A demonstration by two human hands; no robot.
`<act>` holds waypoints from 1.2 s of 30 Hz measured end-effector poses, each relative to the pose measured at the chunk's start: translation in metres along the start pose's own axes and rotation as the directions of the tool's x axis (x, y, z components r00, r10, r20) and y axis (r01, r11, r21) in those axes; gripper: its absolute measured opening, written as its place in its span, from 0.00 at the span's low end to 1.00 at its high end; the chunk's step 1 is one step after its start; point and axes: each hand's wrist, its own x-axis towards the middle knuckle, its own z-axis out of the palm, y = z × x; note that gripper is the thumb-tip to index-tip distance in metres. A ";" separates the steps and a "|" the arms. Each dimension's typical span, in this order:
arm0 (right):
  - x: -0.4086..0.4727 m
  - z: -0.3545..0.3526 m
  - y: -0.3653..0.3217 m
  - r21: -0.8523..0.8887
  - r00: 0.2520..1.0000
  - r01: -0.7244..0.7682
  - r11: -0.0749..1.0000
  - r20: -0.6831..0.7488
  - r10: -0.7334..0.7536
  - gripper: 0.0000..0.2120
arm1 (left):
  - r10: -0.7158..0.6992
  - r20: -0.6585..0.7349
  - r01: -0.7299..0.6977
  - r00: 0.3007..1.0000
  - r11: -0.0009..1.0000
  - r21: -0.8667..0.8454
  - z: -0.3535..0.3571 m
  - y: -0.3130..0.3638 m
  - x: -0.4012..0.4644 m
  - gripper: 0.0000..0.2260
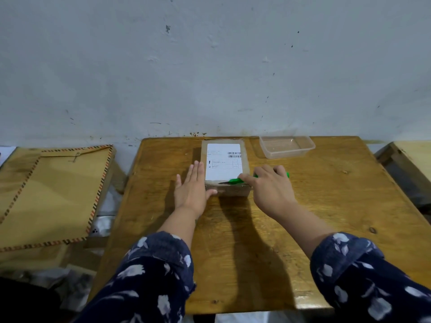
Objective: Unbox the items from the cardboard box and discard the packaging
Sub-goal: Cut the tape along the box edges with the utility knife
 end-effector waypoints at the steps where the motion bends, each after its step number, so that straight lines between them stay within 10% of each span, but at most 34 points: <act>1: -0.003 0.000 0.004 0.005 1.000 -0.018 1.000 0.006 0.018 0.25 | -0.002 0.004 0.002 1.000 1.000 0.014 0.000 0.000 0.000 0.40; 28: -0.037 0.010 0.049 0.116 0.965 -0.256 0.960 -0.025 0.261 0.23 | 0.011 0.112 -0.017 0.994 0.999 0.050 -0.016 0.008 -0.002 0.41; 36: -0.011 0.017 0.032 0.683 0.854 -0.507 0.525 0.318 0.411 0.22 | -0.121 0.088 0.137 0.989 0.968 -0.211 -0.015 0.023 0.002 0.44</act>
